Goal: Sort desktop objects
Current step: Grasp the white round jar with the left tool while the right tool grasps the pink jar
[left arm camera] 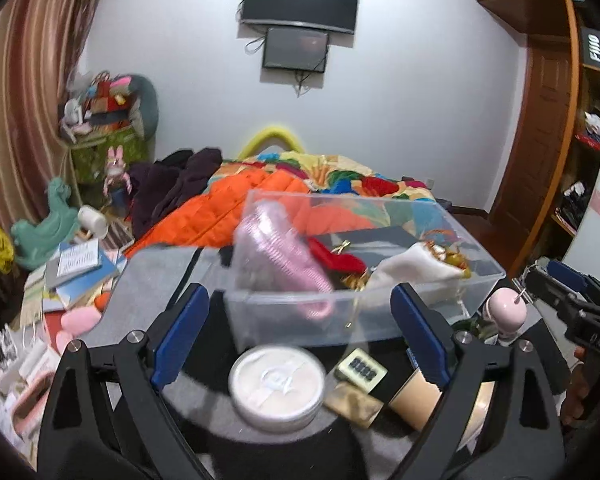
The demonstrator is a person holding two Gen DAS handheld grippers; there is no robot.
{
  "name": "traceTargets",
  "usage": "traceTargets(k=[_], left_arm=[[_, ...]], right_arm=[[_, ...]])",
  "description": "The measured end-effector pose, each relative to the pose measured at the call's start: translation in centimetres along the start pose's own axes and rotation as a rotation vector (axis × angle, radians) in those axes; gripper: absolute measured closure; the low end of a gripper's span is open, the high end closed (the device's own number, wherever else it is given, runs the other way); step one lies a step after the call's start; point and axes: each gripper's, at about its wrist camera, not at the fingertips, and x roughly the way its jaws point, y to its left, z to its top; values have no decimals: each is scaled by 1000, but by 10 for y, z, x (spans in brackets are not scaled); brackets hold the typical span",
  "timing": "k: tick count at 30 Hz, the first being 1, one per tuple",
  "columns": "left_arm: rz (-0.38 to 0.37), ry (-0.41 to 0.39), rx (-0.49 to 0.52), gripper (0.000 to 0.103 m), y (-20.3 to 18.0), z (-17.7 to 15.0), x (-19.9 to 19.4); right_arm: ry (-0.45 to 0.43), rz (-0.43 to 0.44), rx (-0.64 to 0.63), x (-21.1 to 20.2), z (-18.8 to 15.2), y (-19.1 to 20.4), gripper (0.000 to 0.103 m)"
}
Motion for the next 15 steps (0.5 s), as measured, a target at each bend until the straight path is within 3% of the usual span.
traceTargets(k=[8, 15], left_arm=[[16, 39, -107, 10, 30, -18, -6], [40, 92, -130, 10, 34, -37, 5]], right_arm=[[24, -53, 57, 1, -12, -27, 18], [59, -68, 100, 11, -18, -43, 18]])
